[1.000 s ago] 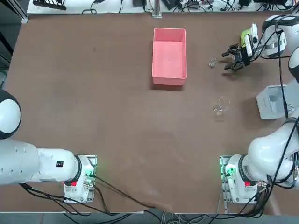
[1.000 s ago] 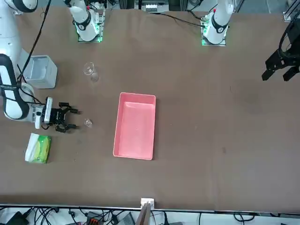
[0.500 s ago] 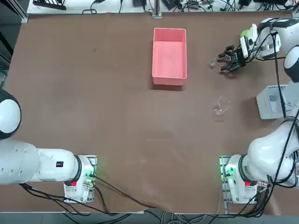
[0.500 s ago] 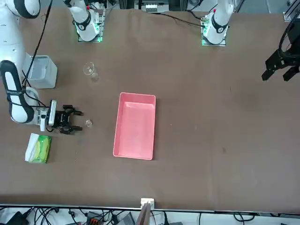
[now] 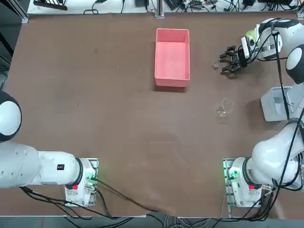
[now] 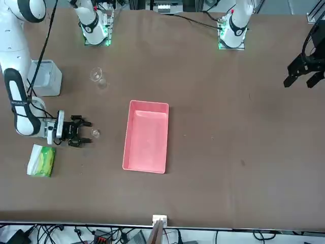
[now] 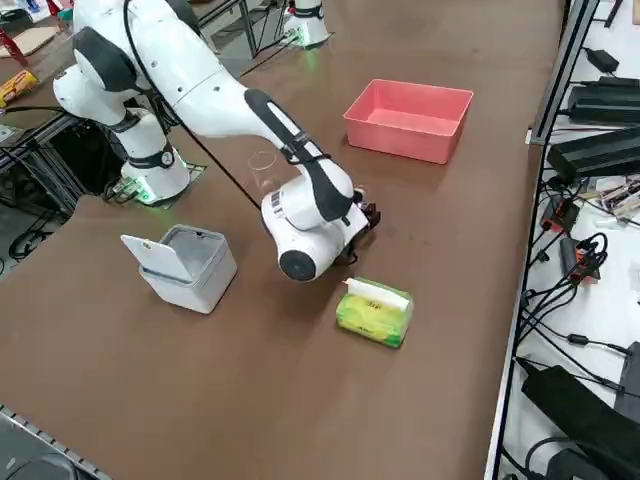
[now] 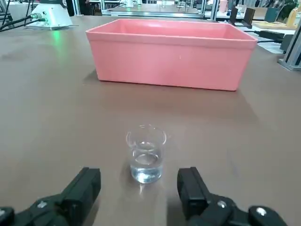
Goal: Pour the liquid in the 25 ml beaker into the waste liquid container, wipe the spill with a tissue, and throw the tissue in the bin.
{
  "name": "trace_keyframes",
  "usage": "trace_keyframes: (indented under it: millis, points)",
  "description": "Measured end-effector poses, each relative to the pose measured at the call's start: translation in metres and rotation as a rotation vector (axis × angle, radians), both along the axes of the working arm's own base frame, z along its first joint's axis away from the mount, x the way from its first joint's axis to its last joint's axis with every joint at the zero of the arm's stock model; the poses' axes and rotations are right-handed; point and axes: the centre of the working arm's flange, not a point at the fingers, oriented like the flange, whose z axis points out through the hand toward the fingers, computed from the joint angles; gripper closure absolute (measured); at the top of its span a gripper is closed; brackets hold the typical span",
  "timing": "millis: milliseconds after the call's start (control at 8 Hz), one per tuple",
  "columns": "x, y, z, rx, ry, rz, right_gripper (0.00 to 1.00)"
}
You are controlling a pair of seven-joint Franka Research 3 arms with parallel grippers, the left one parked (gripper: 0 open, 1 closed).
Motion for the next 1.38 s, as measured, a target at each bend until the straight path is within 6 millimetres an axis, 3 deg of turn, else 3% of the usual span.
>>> trace_keyframes:
  millis: [1375]
  points:
    - [0.003,0.026,-0.008,0.032,0.008,-0.001,0.00]
